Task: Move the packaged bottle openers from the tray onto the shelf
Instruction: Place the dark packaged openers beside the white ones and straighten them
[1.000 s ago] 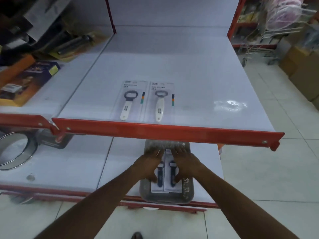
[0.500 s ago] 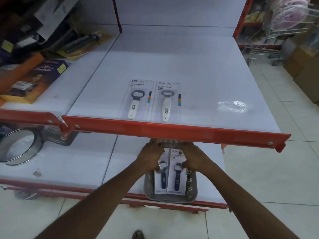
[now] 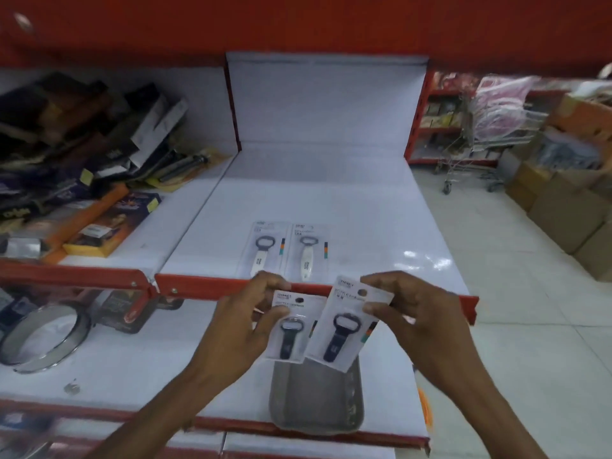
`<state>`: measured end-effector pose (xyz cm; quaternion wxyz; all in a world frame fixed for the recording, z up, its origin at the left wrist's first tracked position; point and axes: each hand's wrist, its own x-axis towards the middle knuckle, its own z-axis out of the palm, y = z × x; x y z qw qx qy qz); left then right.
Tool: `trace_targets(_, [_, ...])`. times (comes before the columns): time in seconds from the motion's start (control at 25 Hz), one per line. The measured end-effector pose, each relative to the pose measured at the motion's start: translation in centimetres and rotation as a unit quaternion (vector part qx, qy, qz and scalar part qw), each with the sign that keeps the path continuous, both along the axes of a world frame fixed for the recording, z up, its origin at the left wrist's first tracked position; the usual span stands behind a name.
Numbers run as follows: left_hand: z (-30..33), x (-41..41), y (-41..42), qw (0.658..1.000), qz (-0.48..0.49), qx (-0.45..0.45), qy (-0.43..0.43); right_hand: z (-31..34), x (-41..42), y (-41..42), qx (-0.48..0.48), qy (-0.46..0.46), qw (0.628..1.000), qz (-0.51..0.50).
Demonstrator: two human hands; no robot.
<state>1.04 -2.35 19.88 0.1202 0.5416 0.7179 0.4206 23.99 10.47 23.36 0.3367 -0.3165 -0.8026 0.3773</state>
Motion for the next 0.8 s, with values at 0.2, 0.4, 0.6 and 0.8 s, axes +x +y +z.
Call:
trace_targets(0.2, [6.7,-1.0,5.0,0.995,-0.002,0.103,-0.017,6.8,-0.6,5.2,0.001,0.061,0.998,0.000])
trace_targets(0.4, [9.1,-1.8,13.5,0.989,0.018,0.088,-0.120,7.3,-2.7,13.8,-0.043,0.028,0.998,-0.030])
trace_targets(0.6, [6.6,-2.1,19.4,0.991,0.038,0.002,-0.125,4.6,-4.4,19.4,-0.035,-0.107,0.992,-0.061])
trace_targets(0.8, [4.3,-2.8,20.9,0.995,0.005,-0.098,0.029,2.3,-4.8,21.1,0.029,-0.268,0.963,-0.026])
